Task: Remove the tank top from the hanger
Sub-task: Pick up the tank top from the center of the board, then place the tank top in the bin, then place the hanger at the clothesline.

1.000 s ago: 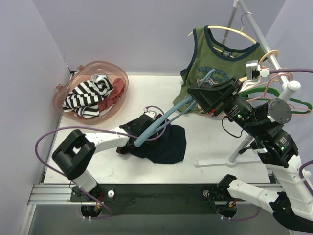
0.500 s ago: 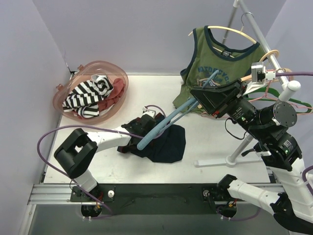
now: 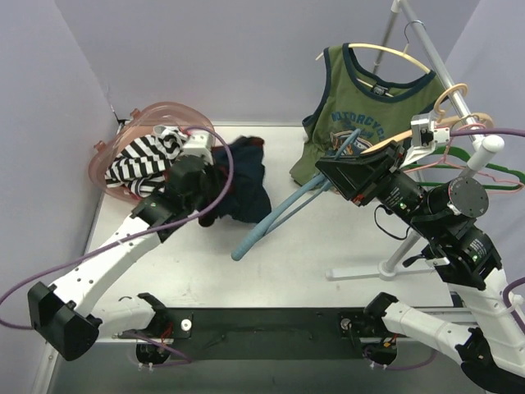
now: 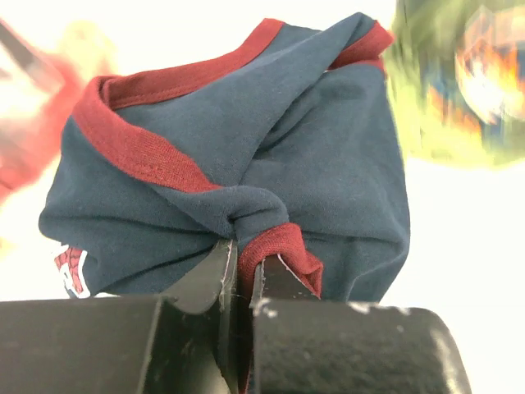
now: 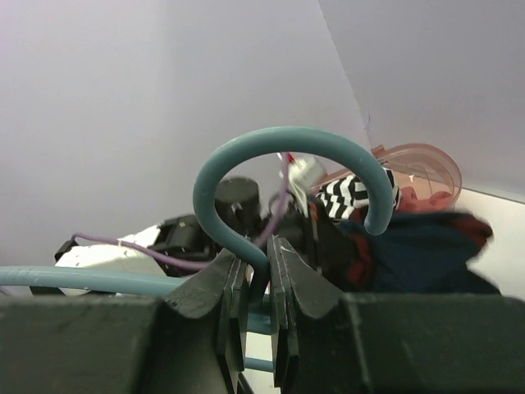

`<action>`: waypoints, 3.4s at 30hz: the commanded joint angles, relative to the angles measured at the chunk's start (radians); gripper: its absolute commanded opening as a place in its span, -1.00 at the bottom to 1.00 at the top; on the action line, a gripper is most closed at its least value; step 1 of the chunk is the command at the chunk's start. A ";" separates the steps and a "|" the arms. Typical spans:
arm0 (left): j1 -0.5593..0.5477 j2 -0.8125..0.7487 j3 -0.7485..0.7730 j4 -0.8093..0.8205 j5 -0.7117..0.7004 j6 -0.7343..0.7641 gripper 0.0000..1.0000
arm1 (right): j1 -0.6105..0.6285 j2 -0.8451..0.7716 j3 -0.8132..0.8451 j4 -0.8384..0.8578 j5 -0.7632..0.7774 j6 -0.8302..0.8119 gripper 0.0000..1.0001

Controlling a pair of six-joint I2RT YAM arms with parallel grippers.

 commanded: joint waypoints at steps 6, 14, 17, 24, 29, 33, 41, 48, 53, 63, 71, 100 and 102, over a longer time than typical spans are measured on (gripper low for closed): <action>0.286 0.014 0.433 -0.017 -0.007 0.158 -1.00 | 0.006 -0.022 -0.023 0.047 -0.033 0.019 -1.00; 0.515 0.209 0.657 -0.063 0.010 0.186 -1.00 | 0.006 -0.016 -0.023 0.010 -0.043 0.010 -1.00; 0.570 0.272 0.606 -0.057 0.056 0.140 -1.00 | 0.007 -0.018 -0.040 0.009 -0.047 0.010 -1.00; 0.674 0.435 0.282 0.116 0.261 -0.032 -1.00 | 0.007 0.012 -0.072 0.017 -0.061 0.010 -1.00; 0.788 0.583 0.246 0.127 0.474 -0.105 -0.92 | 0.007 0.032 -0.042 -0.014 -0.063 -0.001 -1.00; 0.788 0.563 0.274 0.101 0.475 -0.063 -0.45 | 0.010 0.033 -0.045 -0.022 -0.060 -0.009 -1.00; 0.788 0.464 0.428 -0.052 0.421 0.038 0.49 | 0.012 0.053 -0.061 -0.016 -0.046 -0.010 -1.00; 0.789 0.310 0.449 -0.083 0.575 0.046 0.95 | 0.012 0.116 -0.032 -0.077 0.000 -0.062 -1.00; 0.763 0.208 0.391 -0.010 0.916 0.023 0.92 | 0.020 0.180 0.026 -0.129 0.017 -0.102 -1.00; 0.627 -0.001 0.231 0.083 1.204 0.006 0.78 | 0.030 0.367 0.104 -0.171 0.164 -0.205 -1.00; 0.622 -0.063 0.214 0.136 1.359 -0.034 0.57 | 0.021 0.504 0.259 -0.261 0.330 -0.331 -1.00; 0.555 -0.099 0.177 0.104 1.334 0.187 -1.00 | 0.012 0.521 0.370 -0.272 0.319 -0.303 -0.43; 0.548 -0.095 0.183 0.106 1.308 0.224 -1.00 | 0.012 0.492 0.357 -0.273 0.303 -0.308 -0.07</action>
